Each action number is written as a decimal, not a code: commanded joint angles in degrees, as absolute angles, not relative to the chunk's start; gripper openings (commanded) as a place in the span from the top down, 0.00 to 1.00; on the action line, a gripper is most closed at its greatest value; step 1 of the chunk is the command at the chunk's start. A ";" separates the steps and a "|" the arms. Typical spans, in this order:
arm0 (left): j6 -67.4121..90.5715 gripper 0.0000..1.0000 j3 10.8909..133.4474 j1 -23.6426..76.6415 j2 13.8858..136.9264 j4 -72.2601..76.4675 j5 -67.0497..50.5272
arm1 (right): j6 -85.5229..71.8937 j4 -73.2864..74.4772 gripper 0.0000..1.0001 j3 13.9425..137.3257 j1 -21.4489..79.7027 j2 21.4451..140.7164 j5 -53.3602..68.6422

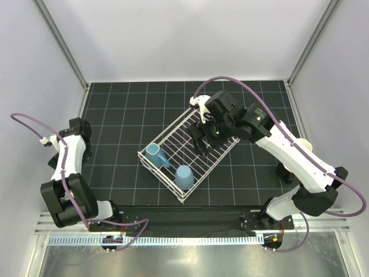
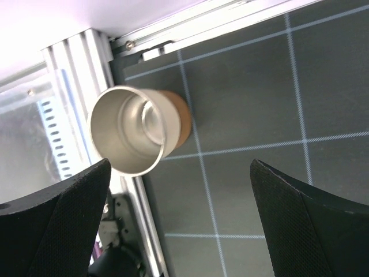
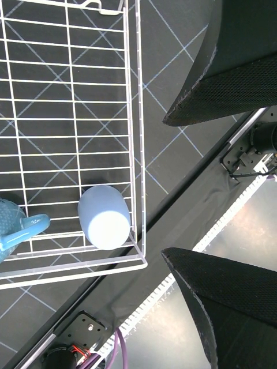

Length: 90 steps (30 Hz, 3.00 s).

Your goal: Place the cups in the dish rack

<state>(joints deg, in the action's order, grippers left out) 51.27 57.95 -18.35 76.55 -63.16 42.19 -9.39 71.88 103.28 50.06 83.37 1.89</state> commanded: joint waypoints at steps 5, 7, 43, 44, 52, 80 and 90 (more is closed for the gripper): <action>45.88 0.00 54.41 -20.04 78.74 -52.30 43.33 | -9.40 72.51 0.14 105.64 50.01 82.79 1.32; 45.53 0.00 53.62 -20.74 79.54 -51.42 43.07 | -9.40 72.51 0.14 105.56 49.92 82.79 0.97; 54.32 1.00 57.30 -22.68 77.44 -60.30 25.76 | -9.93 71.54 0.14 104.50 49.92 83.41 1.76; 54.49 1.00 57.91 -21.98 76.74 -60.38 24.88 | -9.84 71.54 0.14 104.59 49.92 83.58 1.84; 56.86 1.00 69.42 -10.21 69.79 -58.54 18.90 | -10.37 71.63 0.14 105.29 49.92 83.93 2.81; 83.94 1.00 72.24 14.05 70.48 31.45 -46.66 | -15.56 53.71 0.14 101.61 49.92 71.82 13.01; 84.55 0.99 70.66 23.10 70.40 35.33 -50.27 | -16.44 47.81 0.10 97.82 50.01 64.17 4.84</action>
